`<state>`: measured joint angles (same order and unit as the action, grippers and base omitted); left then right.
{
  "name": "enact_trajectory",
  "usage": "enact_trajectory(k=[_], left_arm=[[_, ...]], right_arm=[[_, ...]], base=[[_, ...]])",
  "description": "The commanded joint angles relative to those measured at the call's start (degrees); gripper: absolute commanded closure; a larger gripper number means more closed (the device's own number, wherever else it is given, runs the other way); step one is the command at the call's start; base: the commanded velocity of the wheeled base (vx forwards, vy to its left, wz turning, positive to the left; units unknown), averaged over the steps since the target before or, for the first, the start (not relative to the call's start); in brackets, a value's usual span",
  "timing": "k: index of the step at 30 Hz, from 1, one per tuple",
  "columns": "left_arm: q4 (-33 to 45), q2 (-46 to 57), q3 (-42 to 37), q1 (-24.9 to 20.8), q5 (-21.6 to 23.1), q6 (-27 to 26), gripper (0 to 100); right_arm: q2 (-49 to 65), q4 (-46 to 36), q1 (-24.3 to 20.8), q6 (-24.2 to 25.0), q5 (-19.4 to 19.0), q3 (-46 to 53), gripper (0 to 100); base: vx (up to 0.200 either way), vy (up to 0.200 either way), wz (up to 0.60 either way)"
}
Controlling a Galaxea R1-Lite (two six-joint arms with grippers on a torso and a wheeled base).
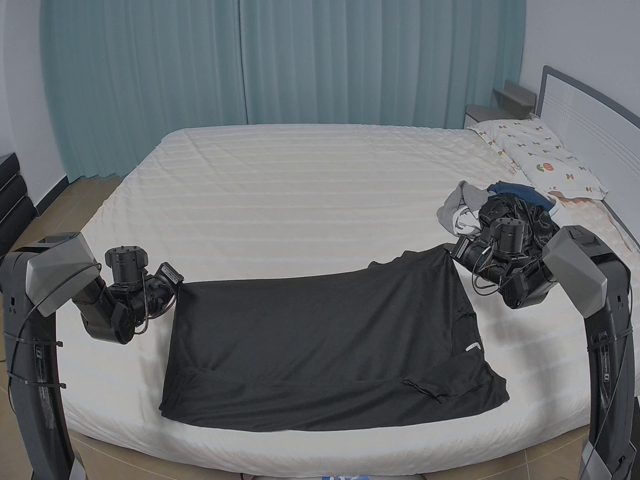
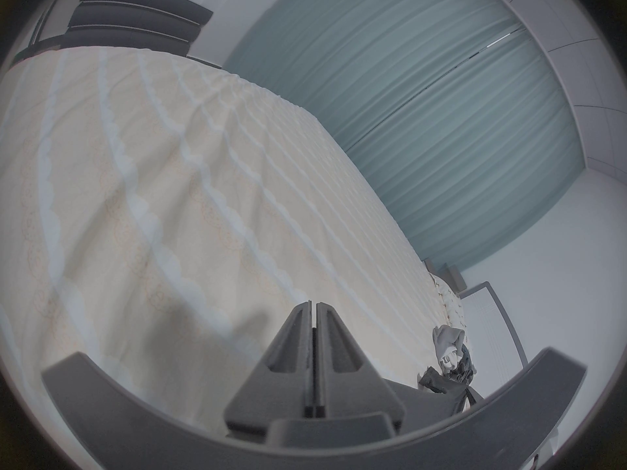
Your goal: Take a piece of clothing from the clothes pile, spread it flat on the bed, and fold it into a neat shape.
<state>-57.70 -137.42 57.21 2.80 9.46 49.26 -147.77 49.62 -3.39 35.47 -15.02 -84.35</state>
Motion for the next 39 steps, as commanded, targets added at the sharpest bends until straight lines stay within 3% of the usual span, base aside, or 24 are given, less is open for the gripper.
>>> enact_trajectory(k=[1, 17, 27, 33, 39], left_arm=[[-1.10, 0.14, -0.52, 0.18, 0.12, -0.04, 100], [-1.98, 0.84, -3.16, 0.54, 1.35, -1.89, 100], [-10.77, 2.60, -10.36, 1.50, 6.62, -4.35, 100], [-11.56, 2.78, -13.27, 2.29, 7.77, -9.62, 100], [-12.44, 3.39, -15.29, 2.47, 9.35, -11.12, 100]], right_arm=[[1.79, 0.22, 0.75, 0.03, -0.10, 1.73, 100], [5.13, 0.39, 0.84, -0.41, -3.44, 9.38, 100], [9.43, 1.89, 1.10, -0.23, -5.37, 16.32, 100], [11.90, 2.59, 2.25, -0.76, -7.39, 21.77, 100], [14.62, 4.26, 2.77, -1.37, -10.03, 27.39, 100]], base=[[0.000, 0.000, 0.00], [0.000, 0.000, 0.00], [0.000, 0.000, 0.00], [0.000, 0.000, 0.00], [0.000, 0.000, 0.00]])
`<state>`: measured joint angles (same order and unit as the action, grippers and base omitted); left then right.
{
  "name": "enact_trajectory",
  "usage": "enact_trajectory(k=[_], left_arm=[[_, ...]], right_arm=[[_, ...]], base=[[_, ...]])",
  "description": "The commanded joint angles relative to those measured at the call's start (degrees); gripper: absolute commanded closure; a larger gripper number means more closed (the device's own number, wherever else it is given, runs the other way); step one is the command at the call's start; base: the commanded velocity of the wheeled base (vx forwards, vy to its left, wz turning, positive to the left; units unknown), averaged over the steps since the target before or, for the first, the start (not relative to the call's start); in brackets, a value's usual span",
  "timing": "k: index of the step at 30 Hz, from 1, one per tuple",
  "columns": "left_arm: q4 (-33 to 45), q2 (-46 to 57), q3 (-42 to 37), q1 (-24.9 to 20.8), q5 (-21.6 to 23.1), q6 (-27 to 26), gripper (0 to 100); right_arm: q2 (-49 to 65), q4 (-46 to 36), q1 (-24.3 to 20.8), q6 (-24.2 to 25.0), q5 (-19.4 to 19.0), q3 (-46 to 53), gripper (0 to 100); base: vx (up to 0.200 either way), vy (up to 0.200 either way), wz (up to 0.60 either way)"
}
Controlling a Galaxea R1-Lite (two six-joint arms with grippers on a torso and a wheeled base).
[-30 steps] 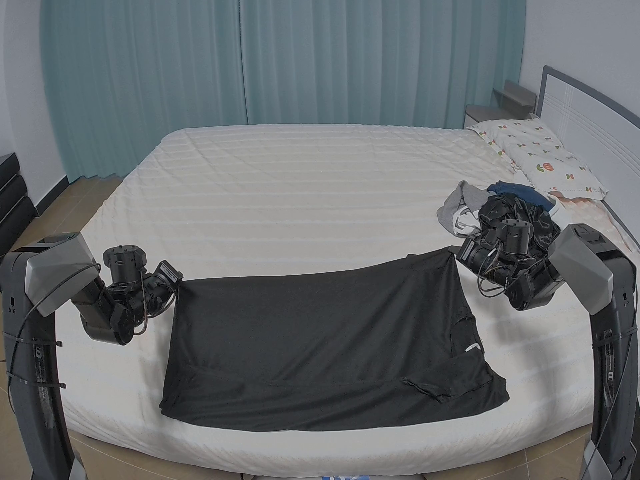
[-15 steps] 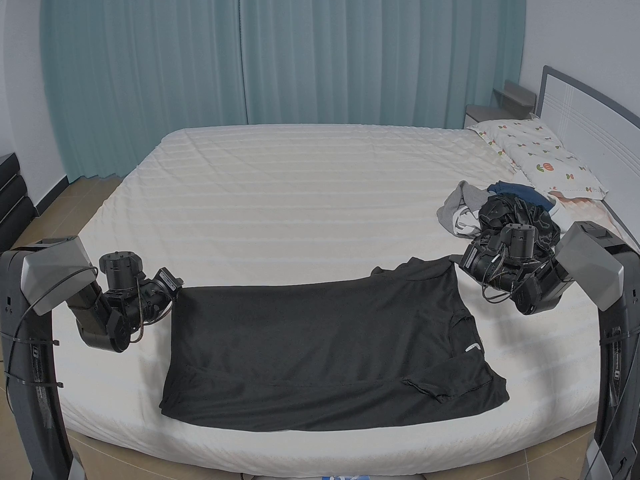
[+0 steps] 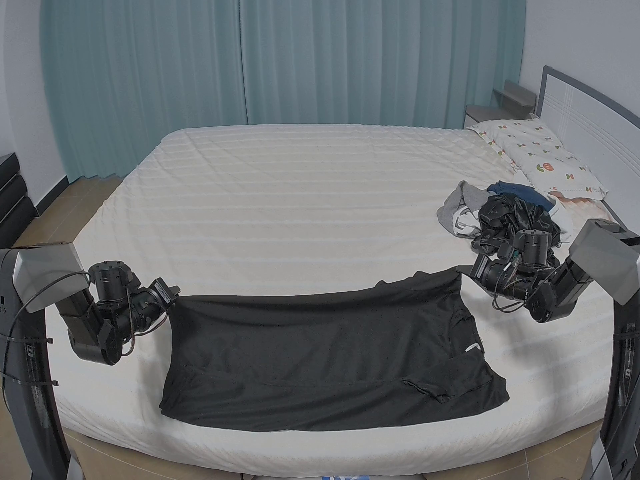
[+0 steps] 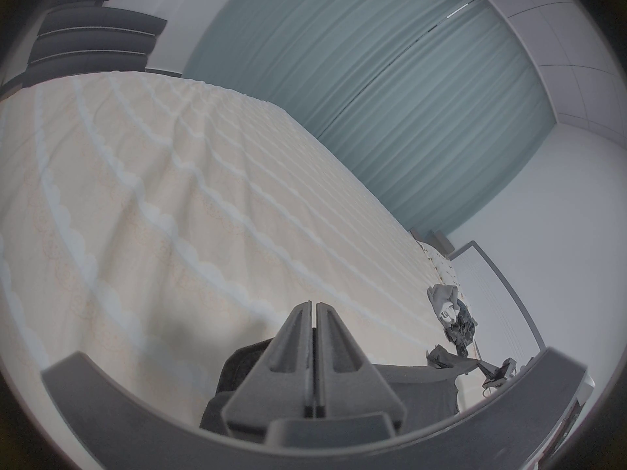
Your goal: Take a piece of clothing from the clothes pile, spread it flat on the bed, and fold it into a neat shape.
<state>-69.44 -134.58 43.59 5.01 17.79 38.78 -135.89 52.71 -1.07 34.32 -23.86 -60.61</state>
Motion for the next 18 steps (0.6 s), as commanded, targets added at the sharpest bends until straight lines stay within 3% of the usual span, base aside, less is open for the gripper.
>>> enact_trajectory(k=[1, 6, 11, 16, 18], left_arm=[[-1.58, 0.90, -2.72, 0.61, 1.90, -1.25, 100], [-3.86, 1.61, -6.94, 1.58, 6.47, -5.73, 100], [-3.69, 1.69, -9.40, 2.20, 7.17, -10.65, 100], [-3.51, 1.61, -11.34, 2.81, 9.11, -14.61, 100], [-3.51, 1.61, -13.71, 3.95, 12.54, -19.00, 100]], right_arm=[[3.09, 1.87, 0.63, -0.30, -1.46, 4.89, 100], [4.58, 2.48, 1.42, -1.88, -1.89, 9.37, 100], [6.34, 3.27, 2.57, -5.66, -6.38, 16.84, 100], [6.51, 4.94, 3.97, -6.54, -7.52, 20.01, 100], [6.60, 5.56, 4.76, -7.33, -8.22, 22.12, 100]], base=[[0.000, 0.000, 0.00], [0.000, 0.000, 0.00], [0.000, 0.000, 0.00], [0.000, 0.000, 0.00], [0.000, 0.000, 0.00]])
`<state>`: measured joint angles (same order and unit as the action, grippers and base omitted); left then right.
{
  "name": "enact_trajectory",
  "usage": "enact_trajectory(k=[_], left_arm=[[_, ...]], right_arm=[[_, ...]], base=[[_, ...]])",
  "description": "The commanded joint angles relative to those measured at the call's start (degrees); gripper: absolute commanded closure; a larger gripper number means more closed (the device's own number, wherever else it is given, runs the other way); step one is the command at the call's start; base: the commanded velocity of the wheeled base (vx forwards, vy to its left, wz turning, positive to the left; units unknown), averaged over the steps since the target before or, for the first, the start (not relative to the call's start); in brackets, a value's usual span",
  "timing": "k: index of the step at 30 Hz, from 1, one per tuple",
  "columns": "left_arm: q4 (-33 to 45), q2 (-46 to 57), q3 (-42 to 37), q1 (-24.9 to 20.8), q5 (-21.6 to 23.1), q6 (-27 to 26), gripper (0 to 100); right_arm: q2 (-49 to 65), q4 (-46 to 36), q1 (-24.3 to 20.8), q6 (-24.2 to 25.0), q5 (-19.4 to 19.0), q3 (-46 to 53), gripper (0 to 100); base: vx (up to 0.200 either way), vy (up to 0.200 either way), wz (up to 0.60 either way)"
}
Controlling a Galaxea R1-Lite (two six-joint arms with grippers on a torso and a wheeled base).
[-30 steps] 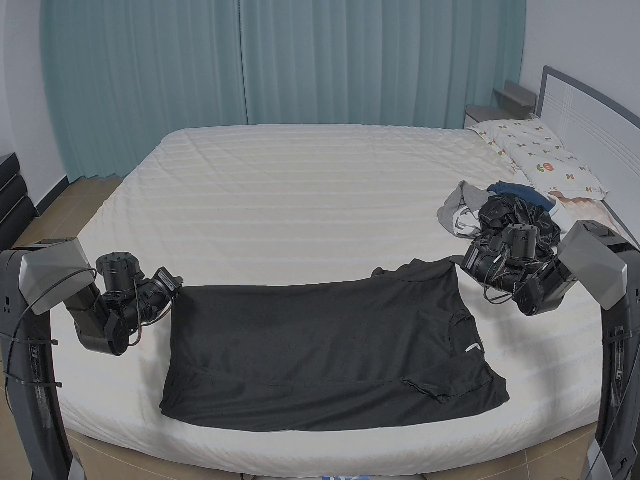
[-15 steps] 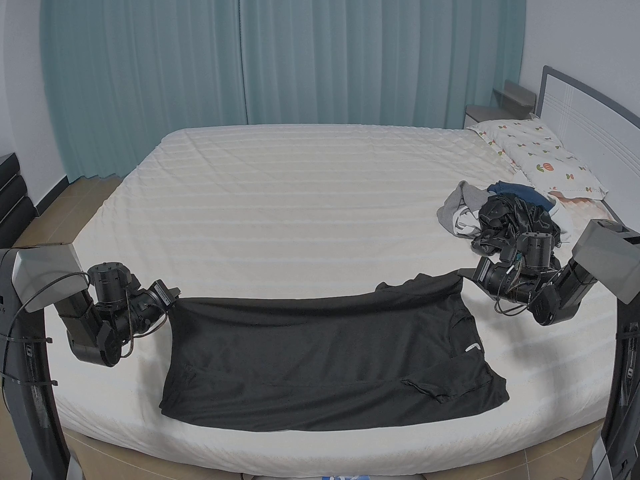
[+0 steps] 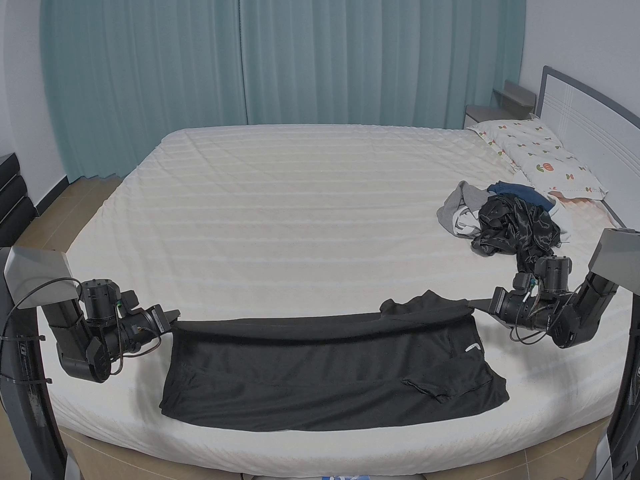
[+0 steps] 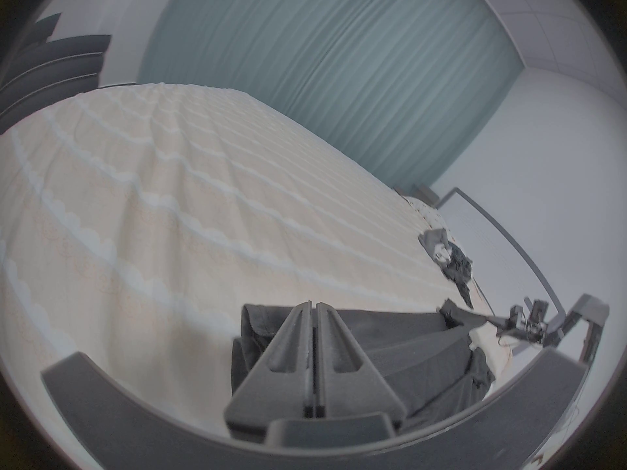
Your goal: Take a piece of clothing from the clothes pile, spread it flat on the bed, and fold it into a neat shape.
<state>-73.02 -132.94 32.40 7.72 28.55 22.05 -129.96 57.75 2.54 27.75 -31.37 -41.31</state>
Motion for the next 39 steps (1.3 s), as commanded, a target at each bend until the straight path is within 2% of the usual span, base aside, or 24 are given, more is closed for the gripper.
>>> enact_trajectory(k=[1, 3, 4, 10, 16, 23, 28, 39], left_arm=[[0.07, -0.22, -3.05, 1.60, 2.12, -3.77, 100], [0.07, -0.30, -3.40, 1.86, 2.48, -4.91, 100], [0.07, -0.57, -4.28, 2.39, 3.62, -7.73, 100], [0.34, -0.57, -5.16, 2.83, 4.32, -9.04, 100], [0.42, -1.09, -7.00, 3.01, 4.41, -13.62, 100], [0.42, -1.27, -7.88, 3.01, 4.41, -14.41, 100], [0.16, -3.03, -9.20, 3.01, 4.41, -19.24, 100], [-0.10, -3.38, -9.99, 2.74, 4.41, -20.03, 100]], right_arm=[[0.68, 0.61, 1.24, -1.29, -0.98, 3.52, 100], [0.59, 0.61, 1.24, -1.73, -1.33, 4.05, 100], [0.41, 0.61, 1.24, -2.87, -2.30, 5.28, 100], [-0.20, 0.61, 0.98, -3.22, -3.09, 7.30, 100], [-0.38, 0.17, 1.24, -3.22, -3.09, 7.74, 100], [-1.17, 0.09, 1.33, -4.10, -3.09, 8.35, 100], [-1.96, 0.00, 1.86, -5.16, -3.09, 8.97, 100], [-3.45, 0.09, 1.95, -7.53, -3.00, 9.50, 100]], base=[[0.000, 0.000, 0.00], [0.000, 0.000, 0.00], [0.000, 0.000, 0.00], [0.000, 0.000, 0.00], [0.000, 0.000, 0.00], [0.000, 0.000, 0.00], [0.000, 0.000, 0.00], [0.000, 0.000, 0.00]])
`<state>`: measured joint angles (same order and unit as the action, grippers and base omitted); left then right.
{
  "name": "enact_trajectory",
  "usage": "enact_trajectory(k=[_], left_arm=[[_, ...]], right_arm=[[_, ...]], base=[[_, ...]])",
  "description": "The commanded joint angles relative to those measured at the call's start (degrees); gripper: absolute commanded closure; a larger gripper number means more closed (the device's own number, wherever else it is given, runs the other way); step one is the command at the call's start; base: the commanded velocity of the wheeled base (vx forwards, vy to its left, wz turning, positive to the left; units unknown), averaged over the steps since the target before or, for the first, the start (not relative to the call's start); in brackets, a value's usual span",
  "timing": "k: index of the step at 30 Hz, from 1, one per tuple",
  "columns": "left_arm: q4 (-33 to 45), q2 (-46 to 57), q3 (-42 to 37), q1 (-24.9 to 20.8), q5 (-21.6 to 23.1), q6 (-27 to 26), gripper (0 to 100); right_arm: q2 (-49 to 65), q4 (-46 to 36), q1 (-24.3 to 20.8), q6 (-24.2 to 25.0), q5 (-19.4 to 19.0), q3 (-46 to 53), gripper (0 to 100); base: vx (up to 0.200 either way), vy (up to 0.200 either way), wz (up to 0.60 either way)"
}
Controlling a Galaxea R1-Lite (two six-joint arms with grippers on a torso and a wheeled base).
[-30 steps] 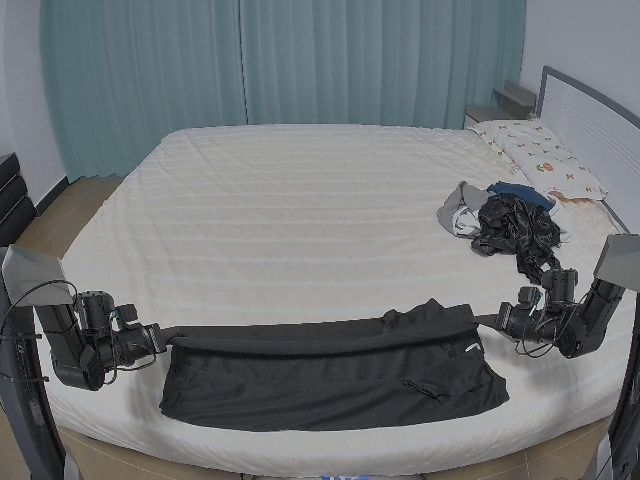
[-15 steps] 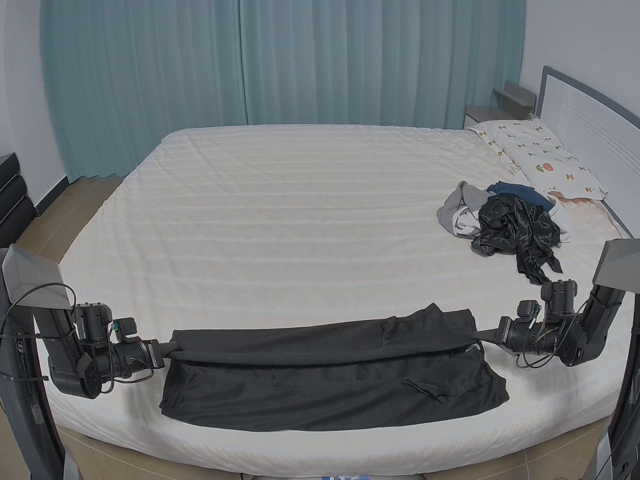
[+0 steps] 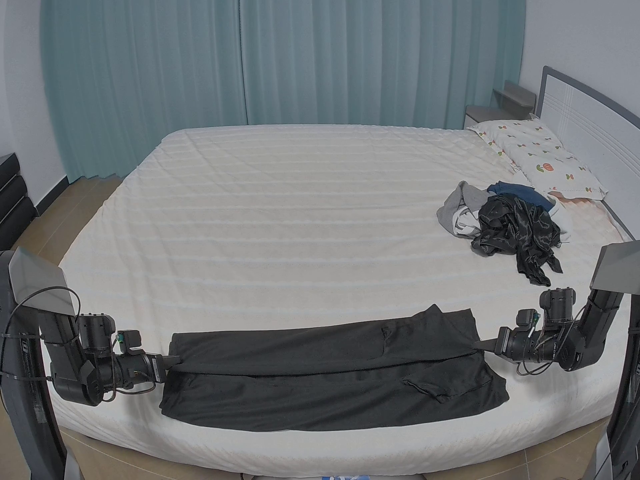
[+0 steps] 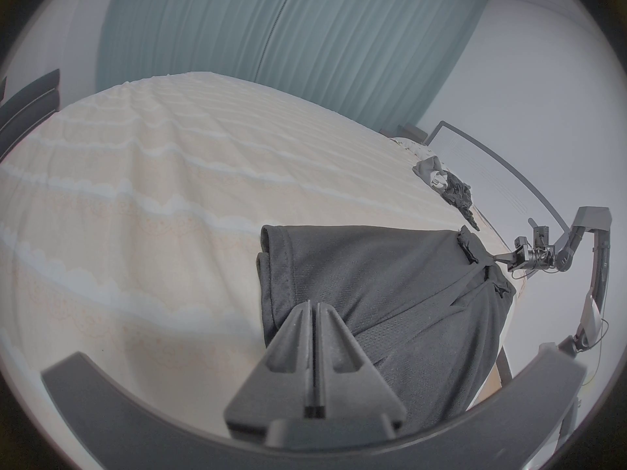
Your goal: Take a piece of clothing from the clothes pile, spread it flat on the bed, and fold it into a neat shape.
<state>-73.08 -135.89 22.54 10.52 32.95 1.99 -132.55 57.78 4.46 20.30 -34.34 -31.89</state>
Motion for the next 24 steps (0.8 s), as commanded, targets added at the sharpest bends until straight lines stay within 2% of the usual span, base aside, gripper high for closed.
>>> enact_trajectory(k=[1, 2, 7, 8, 12, 15, 19, 22, 23, 24], left_arm=[[0.05, -0.52, -0.13, -0.06, 0.01, 0.03, 100], [0.05, -0.52, -0.13, -0.06, 0.01, 0.03, 0], [-0.13, -0.43, -0.30, -0.06, 0.01, 0.03, 0], [-0.13, -0.43, -0.30, -0.06, 0.01, 0.03, 0], [-0.31, -0.08, -0.66, 0.20, 0.89, 0.03, 0], [-0.31, 0.71, -0.92, 1.34, 3.17, 0.12, 0], [-0.22, 3.17, -0.13, 3.89, 5.46, 1.70, 0], [-0.22, 4.23, 0.84, 4.33, 5.63, 5.40, 0], [-0.22, 4.93, 2.33, 4.16, 5.54, 10.41, 0], [-0.13, 5.20, 3.12, 3.98, 5.46, 12.69, 0]], right_arm=[[-1.22, 0.05, -0.07, -0.08, -0.02, -0.01, 100], [-1.40, 0.05, -0.16, -0.08, -0.02, -0.19, 100], [-2.28, 0.14, -0.33, -0.08, -0.02, -0.28, 100], [-2.28, 0.14, -0.33, -0.08, -0.02, -0.28, 0], [-1.05, 0.49, 0.02, 0.01, -0.02, -0.37, 0], [1.06, 0.49, 0.55, 0.18, -0.11, -0.28, 0], [4.84, 0.22, 1.69, 2.55, -0.82, -1.33, 0], [5.90, 0.40, 1.34, 5.63, -0.90, -2.56, 0], [5.90, 0.49, 0.99, 8.71, -0.82, -4.06, 0], [5.72, 0.49, 0.81, 9.76, -0.73, -4.85, 0]], base=[[0.000, 0.000, 0.00], [0.000, 0.000, 0.00], [0.000, 0.000, 0.00], [0.000, 0.000, 0.00], [0.000, 0.000, 0.00], [0.000, 0.000, 0.00], [0.000, 0.000, 0.00], [0.000, 0.000, 0.00], [0.000, 0.000, 0.00], [0.000, 0.000, 0.00]])
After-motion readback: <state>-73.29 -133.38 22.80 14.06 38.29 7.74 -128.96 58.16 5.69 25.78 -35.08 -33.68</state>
